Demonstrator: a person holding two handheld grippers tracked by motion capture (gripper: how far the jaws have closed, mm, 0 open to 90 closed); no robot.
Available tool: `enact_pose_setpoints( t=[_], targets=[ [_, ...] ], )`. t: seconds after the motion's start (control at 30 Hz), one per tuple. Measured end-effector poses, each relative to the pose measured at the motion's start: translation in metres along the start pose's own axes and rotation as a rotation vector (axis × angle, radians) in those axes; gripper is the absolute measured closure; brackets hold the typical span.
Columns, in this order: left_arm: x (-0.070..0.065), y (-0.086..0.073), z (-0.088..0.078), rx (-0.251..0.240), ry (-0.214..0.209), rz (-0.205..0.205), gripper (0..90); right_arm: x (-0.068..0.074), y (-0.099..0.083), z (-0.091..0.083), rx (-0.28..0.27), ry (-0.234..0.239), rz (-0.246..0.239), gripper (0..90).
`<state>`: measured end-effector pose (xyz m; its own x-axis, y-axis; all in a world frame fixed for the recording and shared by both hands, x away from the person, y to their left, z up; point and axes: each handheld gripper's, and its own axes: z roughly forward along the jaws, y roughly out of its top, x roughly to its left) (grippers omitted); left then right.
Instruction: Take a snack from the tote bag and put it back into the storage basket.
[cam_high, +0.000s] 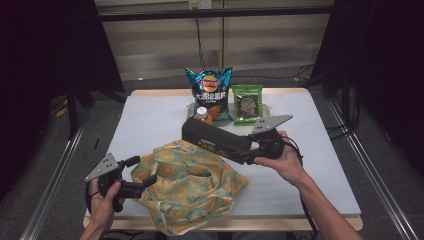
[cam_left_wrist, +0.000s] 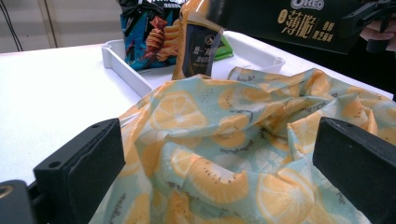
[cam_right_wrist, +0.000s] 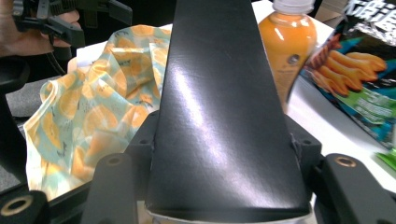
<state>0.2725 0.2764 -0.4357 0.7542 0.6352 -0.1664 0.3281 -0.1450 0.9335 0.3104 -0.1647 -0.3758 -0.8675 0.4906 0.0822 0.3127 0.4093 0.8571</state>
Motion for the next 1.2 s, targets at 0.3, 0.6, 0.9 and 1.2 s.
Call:
enact_pose_setpoints(
  t=[0.3,0.6,0.9,1.2],
  targets=[
    [0.005,-0.001,-0.002,-0.002,0.041,-0.015,2.2,-0.014,-0.008,-0.032,0.013,-0.046,-0.002,43.7],
    [0.006,-0.001,-0.004,-0.002,0.044,-0.009,2.3,-0.032,-0.016,-0.058,0.023,-0.096,0.019,43.6],
    [0.008,-0.003,-0.003,0.009,0.050,-0.023,2.6,-0.061,-0.031,-0.058,0.085,-0.136,0.064,43.6],
    [0.008,-0.004,-0.005,0.008,0.058,-0.021,2.6,-0.086,-0.040,-0.041,0.137,-0.128,0.078,43.6]
  ],
)
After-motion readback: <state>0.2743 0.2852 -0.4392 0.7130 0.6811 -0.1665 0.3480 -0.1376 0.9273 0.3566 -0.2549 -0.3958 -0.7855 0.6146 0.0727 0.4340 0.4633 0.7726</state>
